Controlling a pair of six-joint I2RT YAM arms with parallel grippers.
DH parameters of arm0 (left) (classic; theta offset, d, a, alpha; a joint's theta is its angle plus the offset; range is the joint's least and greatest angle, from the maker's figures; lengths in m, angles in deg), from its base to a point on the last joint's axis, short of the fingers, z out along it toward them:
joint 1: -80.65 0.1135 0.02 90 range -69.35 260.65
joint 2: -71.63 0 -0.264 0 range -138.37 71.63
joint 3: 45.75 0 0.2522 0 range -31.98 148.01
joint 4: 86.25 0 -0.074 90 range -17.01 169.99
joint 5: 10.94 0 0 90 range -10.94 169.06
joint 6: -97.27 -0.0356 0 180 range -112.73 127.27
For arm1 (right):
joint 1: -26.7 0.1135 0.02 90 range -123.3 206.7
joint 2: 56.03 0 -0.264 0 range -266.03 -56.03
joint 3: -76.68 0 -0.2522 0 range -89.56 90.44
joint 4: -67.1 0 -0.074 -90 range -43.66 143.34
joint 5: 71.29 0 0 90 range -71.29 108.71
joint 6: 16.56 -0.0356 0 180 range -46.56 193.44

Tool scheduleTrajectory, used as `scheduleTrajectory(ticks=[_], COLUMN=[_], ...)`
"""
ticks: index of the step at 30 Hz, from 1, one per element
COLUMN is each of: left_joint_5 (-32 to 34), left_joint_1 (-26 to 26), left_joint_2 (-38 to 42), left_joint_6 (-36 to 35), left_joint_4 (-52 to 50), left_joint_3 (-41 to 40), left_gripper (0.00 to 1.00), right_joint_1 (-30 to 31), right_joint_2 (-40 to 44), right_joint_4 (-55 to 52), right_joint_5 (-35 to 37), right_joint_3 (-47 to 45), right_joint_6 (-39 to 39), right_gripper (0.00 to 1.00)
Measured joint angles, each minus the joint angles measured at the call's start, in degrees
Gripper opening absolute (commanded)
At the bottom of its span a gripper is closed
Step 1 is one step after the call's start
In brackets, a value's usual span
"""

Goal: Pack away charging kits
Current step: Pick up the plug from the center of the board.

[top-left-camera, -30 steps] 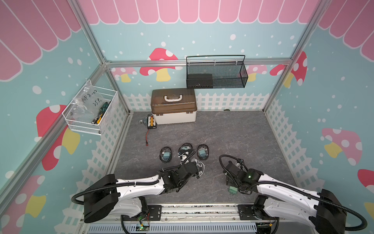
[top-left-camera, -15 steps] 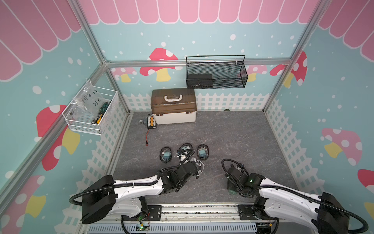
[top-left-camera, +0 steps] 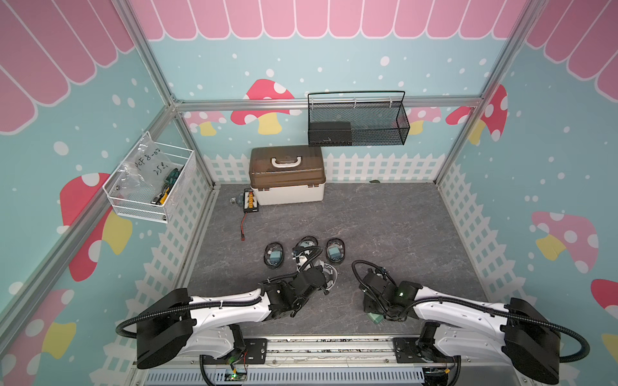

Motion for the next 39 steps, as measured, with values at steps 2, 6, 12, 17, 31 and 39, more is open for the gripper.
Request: scheduleTrajectory(ticks=[2, 6, 12, 17, 31, 39], left_joint_5=[0.0, 0.0, 0.0, 0.0, -0.9, -5.2], left_joint_1=[0.0, 0.0, 0.0, 0.0, 0.0, -0.8], left_joint_2=[-0.3, -0.6, -1.4, -2.7, -4.2, -4.2], left_joint_6=[0.0, 0.0, 0.0, 0.0, 0.0, 0.4], left_joint_4=[0.0, 0.0, 0.0, 0.5, 0.7, -0.9], left_joint_3=[0.0, 0.1, 0.1, 0.2, 1.2, 2.2], left_gripper=[0.00, 0.00, 0.00, 0.00, 0.00, 0.00], right_joint_1=[1.1, 3.5, 6.0, 8.9, 13.1, 13.4], right_joint_2=[-2.6, -3.6, -0.6, 2.9, 0.2, 1.9], right_joint_4=[-0.6, -2.4, -3.5, -4.3, -8.3, -8.8], right_joint_5=[0.2, 0.9, 0.4, -0.2, 2.2, 3.9], right_joint_3=[1.9, 3.0, 0.5, -1.2, 0.3, 1.4], right_joint_6=[1.6, 5.4, 9.1, 9.6, 7.0, 6.8], right_gripper=[0.62, 0.72, 0.73, 0.72, 0.29, 0.30])
